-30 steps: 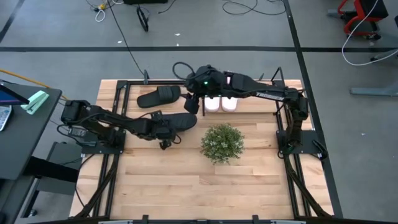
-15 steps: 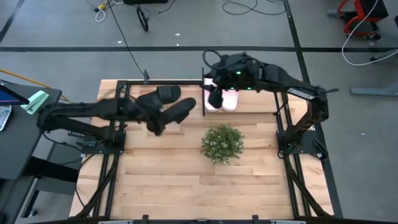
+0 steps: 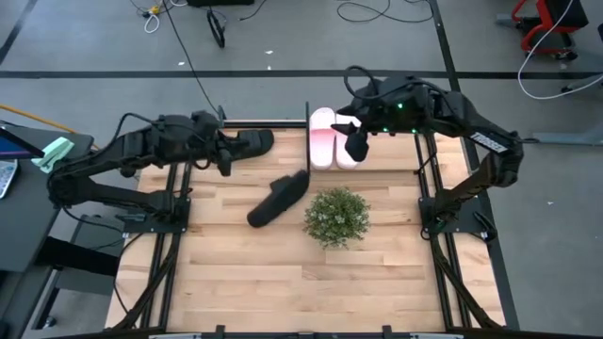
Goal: Pick and place slides into the shelf
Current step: Put the bottom black slide on the shelf
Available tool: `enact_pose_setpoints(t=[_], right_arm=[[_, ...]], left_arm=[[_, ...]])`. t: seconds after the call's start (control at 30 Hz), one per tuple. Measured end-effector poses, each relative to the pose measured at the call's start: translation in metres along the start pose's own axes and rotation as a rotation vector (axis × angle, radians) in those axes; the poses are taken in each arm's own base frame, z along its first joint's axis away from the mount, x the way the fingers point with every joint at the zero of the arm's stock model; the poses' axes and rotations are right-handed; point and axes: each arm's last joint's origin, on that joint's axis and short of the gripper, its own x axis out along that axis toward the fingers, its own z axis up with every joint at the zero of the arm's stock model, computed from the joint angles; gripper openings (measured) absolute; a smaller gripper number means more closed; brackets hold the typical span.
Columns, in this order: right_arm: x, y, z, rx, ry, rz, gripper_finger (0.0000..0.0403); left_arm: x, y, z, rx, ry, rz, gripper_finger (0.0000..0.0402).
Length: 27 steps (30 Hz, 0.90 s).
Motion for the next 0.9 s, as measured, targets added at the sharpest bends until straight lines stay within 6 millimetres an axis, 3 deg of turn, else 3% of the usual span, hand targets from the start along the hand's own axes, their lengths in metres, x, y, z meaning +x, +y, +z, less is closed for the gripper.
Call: enact_pose_setpoints(t=[0.27,0.5,0.9], right_arm=[[-0.001,0.004,-0.005,-0.006,0.040,0.010,0.0197],[0.012,0.011,-0.009,0.006,0.093,0.022,0.0197],[0.046,0.018,-0.018,0.052,0.208,0.043,0.0197]], left_arm=[[0.019,0.010,-0.032,-0.053,0.246,0.066,0.0063],[0.038,0.023,-0.071,-0.116,0.439,0.072,0.0092],[0.071,0.042,-0.136,-0.324,0.544,-0.113,0.0095]])
